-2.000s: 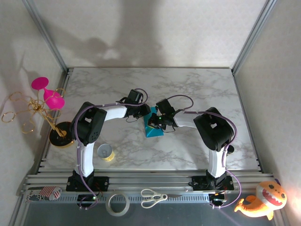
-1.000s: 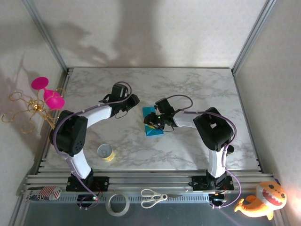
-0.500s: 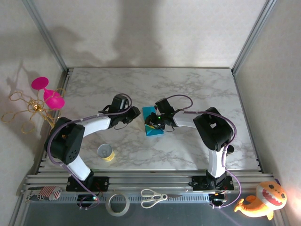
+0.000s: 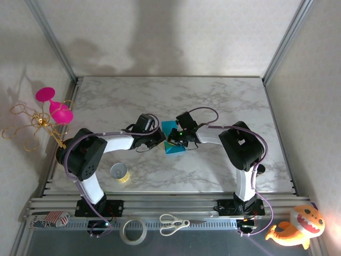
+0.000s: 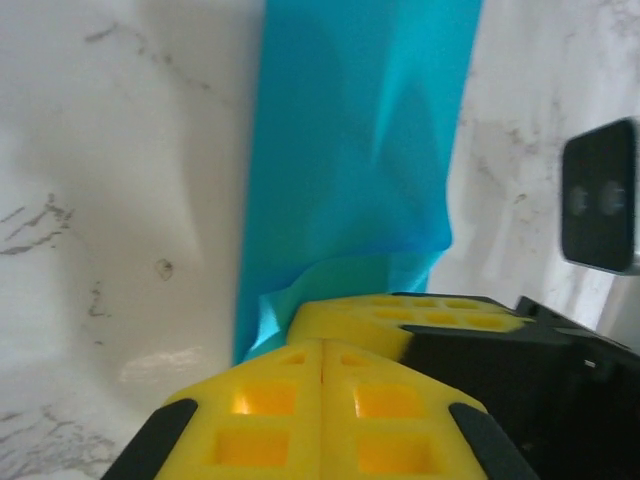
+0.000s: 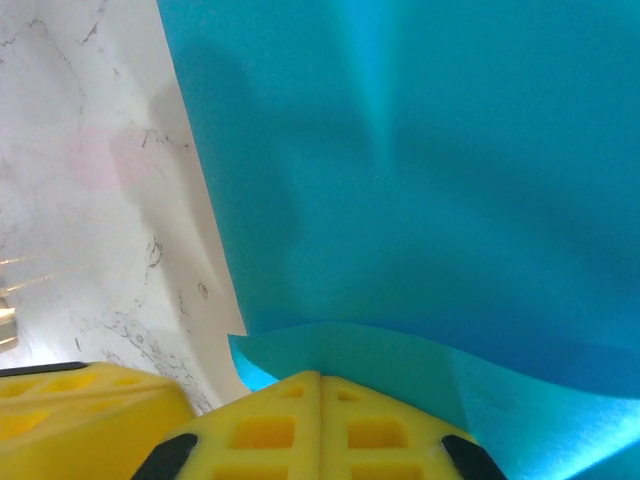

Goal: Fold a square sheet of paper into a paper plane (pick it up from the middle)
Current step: Fold the triangle a second time at the center of the table.

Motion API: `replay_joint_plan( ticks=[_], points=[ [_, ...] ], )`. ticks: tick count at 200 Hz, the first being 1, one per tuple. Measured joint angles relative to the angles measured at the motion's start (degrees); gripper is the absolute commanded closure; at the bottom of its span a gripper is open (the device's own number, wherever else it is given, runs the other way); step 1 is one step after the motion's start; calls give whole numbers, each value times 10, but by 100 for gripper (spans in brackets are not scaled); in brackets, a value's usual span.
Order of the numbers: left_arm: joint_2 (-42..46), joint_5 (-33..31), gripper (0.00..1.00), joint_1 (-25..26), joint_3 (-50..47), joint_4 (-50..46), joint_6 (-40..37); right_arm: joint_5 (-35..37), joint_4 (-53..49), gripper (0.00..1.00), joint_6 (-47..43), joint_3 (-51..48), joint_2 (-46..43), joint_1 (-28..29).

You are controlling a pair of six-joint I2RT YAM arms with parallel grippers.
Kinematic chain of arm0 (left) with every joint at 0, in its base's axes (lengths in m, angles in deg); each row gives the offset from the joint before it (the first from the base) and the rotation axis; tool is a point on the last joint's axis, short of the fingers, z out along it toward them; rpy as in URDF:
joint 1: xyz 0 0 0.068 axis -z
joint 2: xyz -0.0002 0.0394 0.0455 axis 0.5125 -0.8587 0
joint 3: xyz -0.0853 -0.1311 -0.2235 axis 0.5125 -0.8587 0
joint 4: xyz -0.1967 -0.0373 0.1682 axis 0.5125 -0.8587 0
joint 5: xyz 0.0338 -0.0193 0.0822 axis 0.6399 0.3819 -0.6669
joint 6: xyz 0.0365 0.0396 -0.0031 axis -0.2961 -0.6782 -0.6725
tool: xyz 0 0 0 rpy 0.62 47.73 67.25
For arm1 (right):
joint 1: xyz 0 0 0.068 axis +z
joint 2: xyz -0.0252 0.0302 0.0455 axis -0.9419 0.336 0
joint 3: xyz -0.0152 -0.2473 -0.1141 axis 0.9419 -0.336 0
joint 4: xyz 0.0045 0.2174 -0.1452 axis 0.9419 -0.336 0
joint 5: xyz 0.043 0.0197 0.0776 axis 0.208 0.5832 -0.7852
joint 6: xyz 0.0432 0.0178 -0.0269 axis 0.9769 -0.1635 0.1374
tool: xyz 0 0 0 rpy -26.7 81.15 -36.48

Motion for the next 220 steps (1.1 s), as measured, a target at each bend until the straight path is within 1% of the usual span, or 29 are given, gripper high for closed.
replay_joint_plan(
  ticks=[61, 150, 200, 220],
  points=[
    [-27, -3, 99, 0, 29, -13, -6, 0, 0, 99, 1, 0, 0, -1],
    [-53, -37, 100, 4, 47, -35, -36, -8, 10, 98, 2, -5, -3, -3],
    [-58, -47, 100, 8, 63, -58, -70, 2, 16, 96, -28, -24, -68, -27],
    [-64, -48, 100, 8, 76, -68, -82, 11, 17, 96, -45, -22, -70, -33]
  ],
)
